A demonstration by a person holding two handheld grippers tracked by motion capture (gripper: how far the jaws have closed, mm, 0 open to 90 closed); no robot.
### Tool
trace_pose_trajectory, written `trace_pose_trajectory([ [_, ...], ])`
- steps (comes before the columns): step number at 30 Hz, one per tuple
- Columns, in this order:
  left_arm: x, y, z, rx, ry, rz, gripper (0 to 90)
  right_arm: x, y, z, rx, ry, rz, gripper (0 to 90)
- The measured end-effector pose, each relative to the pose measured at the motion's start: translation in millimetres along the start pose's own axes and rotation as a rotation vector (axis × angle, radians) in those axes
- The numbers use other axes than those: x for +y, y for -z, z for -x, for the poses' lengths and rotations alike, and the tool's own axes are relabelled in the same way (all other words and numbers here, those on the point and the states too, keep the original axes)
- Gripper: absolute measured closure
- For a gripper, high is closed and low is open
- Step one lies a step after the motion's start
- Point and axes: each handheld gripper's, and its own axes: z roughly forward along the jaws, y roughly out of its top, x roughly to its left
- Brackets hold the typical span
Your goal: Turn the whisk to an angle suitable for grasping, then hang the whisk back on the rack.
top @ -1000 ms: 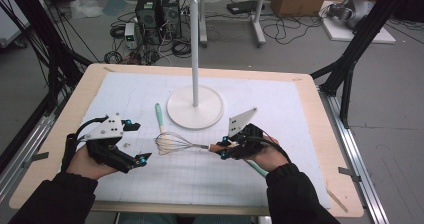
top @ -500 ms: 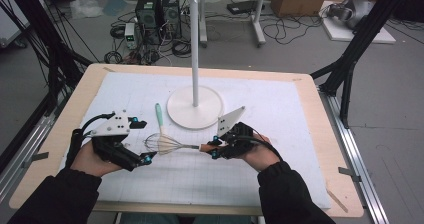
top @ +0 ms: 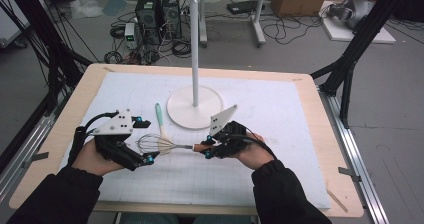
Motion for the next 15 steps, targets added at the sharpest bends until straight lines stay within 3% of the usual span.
trace_pose_trajectory([
  [15,6.7,1.0,0.1,-0.027,-0.021,-0.019,11.9,13.7,-11.8,-2.2,0.018,0.016,-0.032,70.2],
])
